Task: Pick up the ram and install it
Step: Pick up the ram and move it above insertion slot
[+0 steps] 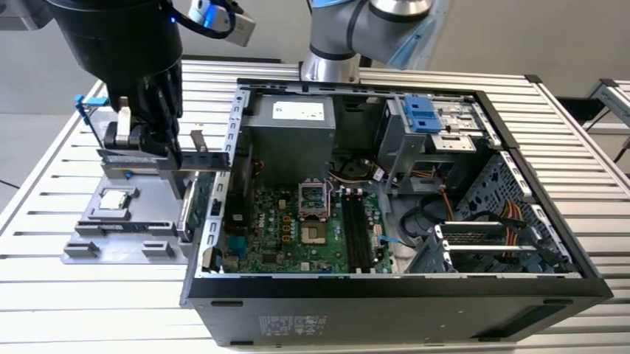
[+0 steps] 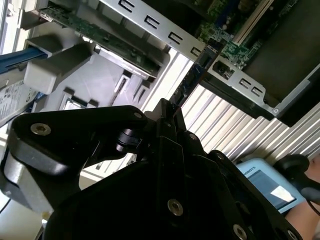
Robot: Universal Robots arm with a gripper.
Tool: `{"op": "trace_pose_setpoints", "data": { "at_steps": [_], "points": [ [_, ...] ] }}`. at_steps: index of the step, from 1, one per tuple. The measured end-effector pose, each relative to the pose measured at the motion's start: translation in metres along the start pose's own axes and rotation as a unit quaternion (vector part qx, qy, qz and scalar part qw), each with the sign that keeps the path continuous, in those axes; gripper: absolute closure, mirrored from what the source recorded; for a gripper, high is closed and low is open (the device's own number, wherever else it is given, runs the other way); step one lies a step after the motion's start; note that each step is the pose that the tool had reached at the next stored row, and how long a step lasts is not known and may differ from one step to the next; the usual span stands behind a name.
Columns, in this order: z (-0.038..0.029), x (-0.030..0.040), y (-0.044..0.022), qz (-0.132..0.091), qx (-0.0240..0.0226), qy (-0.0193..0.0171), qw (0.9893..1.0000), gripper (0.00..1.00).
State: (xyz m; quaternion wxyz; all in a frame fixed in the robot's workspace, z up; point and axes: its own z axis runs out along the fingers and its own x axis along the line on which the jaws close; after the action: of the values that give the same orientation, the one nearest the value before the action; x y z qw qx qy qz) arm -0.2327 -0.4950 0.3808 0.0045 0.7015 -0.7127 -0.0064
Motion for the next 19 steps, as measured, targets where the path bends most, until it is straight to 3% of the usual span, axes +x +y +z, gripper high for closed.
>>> {"op": "trace_pose_setpoints", "data": {
  "at_steps": [10,19],
  "points": [
    [-0.0002,-0.0002,-0.0126,0.0,-0.0008,0.0,1.0,1.0],
    [-0.0005,-0.0005,-0.0278,0.0,-0.0028,0.0,1.0,1.0]
  ]
}}
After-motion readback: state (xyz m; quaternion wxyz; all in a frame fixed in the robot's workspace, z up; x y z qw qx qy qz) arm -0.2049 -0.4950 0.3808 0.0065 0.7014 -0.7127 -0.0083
